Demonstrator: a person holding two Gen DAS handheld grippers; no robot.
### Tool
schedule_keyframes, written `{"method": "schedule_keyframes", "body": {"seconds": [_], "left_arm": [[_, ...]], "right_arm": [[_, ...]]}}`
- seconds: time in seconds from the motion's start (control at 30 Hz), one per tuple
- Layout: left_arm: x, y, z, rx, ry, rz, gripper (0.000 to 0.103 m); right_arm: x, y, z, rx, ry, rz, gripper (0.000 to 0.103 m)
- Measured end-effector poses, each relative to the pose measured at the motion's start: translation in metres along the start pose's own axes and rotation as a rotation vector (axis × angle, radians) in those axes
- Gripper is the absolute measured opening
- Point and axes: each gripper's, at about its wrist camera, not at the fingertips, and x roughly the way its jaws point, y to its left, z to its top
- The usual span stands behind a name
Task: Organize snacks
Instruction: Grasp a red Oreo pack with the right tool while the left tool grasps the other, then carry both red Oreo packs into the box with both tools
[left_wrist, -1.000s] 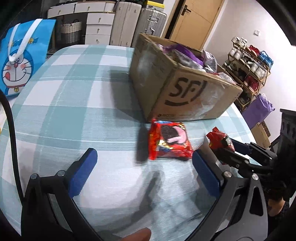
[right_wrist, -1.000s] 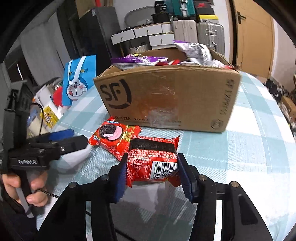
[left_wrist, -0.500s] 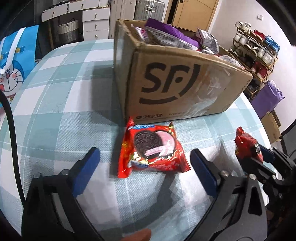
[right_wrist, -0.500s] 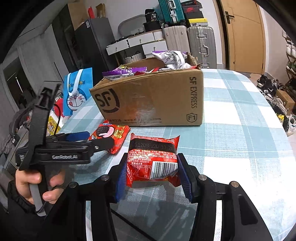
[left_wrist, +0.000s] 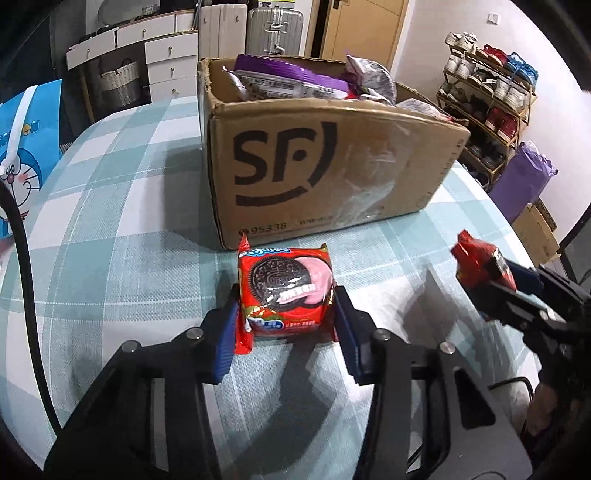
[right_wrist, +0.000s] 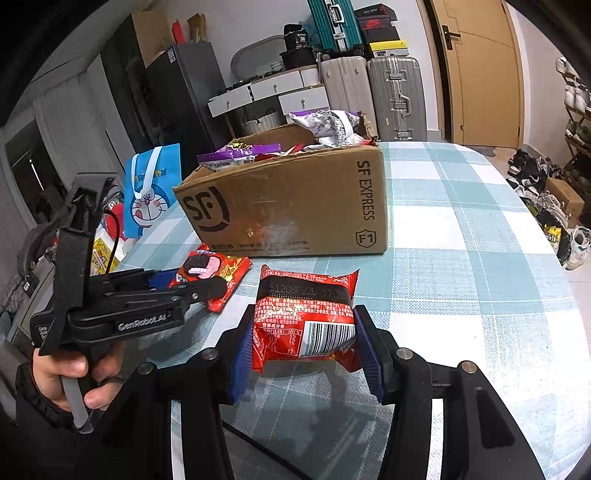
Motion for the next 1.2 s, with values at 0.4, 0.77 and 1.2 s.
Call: {"method": "schedule_keyframes", "body": {"seconds": [0.4,0.77,1.2], "left_arm": [[-0.048,0.008,-0.010,-0.035,-0.082,-0.054,0.044],[-0.098,0.011,0.012,-0.050,-0.192,-0.082,0.044],[-0.114,0.013,0.056,-0.044,-0.235,-0.072,0.044]], "right_arm": [[-0.008,-0.003,0.002,0.006,-0.028,0.017,0.050],[-0.026,0.006,0.017,-0.027,-0.104,0.044,0.050],[-0.036,0.020,0.076,-0.072,-0.202,0.056,0.050]]}}
